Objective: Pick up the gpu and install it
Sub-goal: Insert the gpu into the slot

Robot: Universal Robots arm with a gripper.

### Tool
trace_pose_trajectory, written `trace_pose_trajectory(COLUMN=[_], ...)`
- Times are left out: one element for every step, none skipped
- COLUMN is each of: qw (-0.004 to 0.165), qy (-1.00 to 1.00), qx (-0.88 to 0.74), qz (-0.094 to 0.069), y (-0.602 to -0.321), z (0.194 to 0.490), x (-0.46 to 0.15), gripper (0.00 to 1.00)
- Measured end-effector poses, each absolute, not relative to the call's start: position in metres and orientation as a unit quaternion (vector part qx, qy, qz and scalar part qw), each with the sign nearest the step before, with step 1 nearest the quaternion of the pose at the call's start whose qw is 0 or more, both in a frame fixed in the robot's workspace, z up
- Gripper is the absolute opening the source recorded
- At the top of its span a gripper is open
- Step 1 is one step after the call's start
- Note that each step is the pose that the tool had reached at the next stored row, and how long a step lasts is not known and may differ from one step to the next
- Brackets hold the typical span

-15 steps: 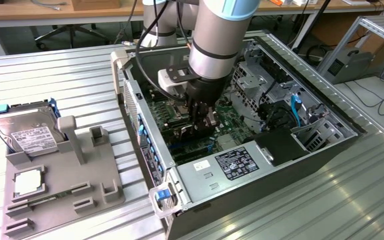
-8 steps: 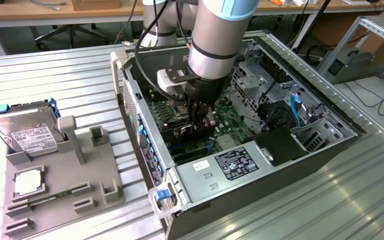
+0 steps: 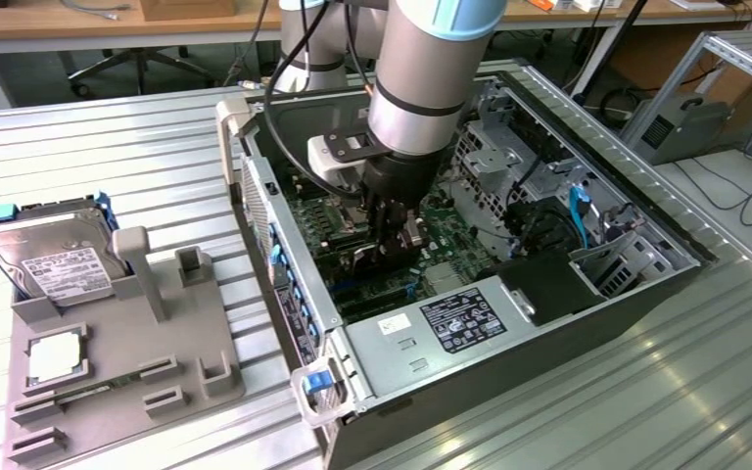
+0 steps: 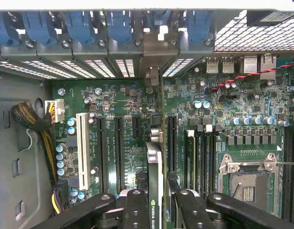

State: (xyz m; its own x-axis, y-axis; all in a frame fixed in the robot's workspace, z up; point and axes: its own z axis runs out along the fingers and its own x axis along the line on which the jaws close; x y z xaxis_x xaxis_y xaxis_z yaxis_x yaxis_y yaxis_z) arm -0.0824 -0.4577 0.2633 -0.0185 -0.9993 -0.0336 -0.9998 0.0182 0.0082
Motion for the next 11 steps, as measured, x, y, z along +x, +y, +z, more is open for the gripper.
trace_pose_trajectory(qw=[0.009,0.009,0.009,0.009,0.009,0.009,0.009,0.009,0.009,0.009,0.009], qy=[0.713,0.713,0.713,0.712,0.712,0.712,0.711,0.711,0.71,0.71,0.709], qx=[-0.7,-0.701,-0.701,-0.702,-0.702,-0.702,-0.703,-0.703,-0.704,-0.704,-0.705], qz=[0.015,0.015,0.015,0.015,0.015,0.015,0.015,0.015,0.015,0.015,0.015], y=[-0.4577,-0.4577,-0.4577,-0.4577,-0.4576,-0.4576,-0.4576,-0.4576,-0.4576,-0.4576,-0.4576], z=[0.2633,0.2634,0.2637,0.2637,0.2638,0.2639,0.264,0.2642,0.2645,0.2647,0.265], x=[-0.0824,-0.0824,-0.0824,-0.0824,-0.0824,-0.0824,-0.0824,-0.0824,-0.0824,-0.0824,-0.0825], gripper=[0.26,0.26,0.26,0.26,0.26,0.26,0.26,0.26,0.26,0.26,0.26])
